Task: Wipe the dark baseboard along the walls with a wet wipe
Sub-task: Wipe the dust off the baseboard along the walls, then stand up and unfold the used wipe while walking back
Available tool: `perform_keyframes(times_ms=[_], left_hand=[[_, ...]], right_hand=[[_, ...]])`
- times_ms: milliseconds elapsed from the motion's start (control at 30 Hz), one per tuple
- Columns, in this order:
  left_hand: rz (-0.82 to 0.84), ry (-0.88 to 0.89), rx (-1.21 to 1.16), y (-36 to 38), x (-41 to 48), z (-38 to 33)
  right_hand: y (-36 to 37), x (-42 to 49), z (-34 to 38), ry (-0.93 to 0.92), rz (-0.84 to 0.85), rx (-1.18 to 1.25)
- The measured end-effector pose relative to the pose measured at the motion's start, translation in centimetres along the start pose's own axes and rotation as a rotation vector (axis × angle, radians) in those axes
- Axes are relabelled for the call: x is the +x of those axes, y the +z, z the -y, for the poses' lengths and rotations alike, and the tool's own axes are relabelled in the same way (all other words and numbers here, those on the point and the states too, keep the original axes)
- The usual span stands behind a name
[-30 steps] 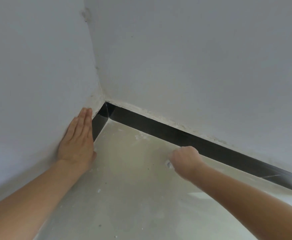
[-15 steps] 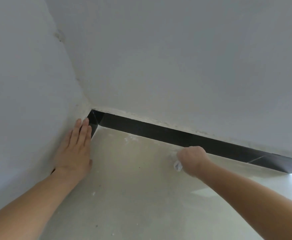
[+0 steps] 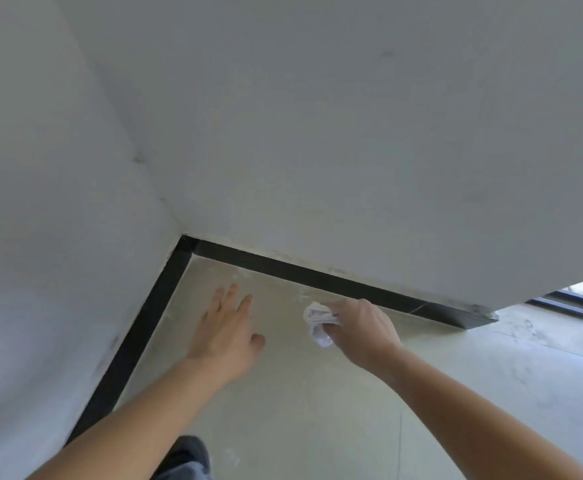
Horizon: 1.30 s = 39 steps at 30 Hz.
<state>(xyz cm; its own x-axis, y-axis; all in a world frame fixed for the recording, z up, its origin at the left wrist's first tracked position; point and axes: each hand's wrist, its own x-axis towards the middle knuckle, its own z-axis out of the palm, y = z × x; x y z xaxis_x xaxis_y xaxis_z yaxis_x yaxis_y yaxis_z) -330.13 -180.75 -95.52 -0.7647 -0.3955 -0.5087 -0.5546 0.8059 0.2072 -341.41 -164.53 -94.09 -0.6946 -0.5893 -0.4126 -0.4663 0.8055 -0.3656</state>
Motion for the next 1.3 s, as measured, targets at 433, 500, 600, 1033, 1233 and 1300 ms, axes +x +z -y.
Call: perform_keyframes(times_ms=[433, 500, 600, 1033, 1233, 1300], left_hand=[[-0.202, -0.172, -0.304, -34.4, -34.8, -3.8], [-0.329, -0.264, -0.334, -37.2, -41.1, -3.9], [-0.437, -0.394, -0.38, -37.9, -50.1, -4.0], [-0.832, -1.214, -0.498, -22.8, -93.6, -5.5], [-0.913, -1.602, -0.614, -9.9, -112.5, -10.7], [-0.924, -1.707, -0.642, -6.3, -117.2, -12.8]], right_hand=[[-33.5, -25.4, 22.5, -0.362, 0.063, 0.03], [-36.6, -29.5, 26.2, -0.495, 0.115, -0.027], [-38.6, -34.9, 31.1, -0.692, 0.168, -0.051], [-26.1, -69.0, 48.0, -1.474, 0.625, -0.19], [-15.4, -91.0, 48.4, -1.732, 0.872, -0.229], [-12.4, -97.5, 47.8, -1.773, 0.954, -0.234]])
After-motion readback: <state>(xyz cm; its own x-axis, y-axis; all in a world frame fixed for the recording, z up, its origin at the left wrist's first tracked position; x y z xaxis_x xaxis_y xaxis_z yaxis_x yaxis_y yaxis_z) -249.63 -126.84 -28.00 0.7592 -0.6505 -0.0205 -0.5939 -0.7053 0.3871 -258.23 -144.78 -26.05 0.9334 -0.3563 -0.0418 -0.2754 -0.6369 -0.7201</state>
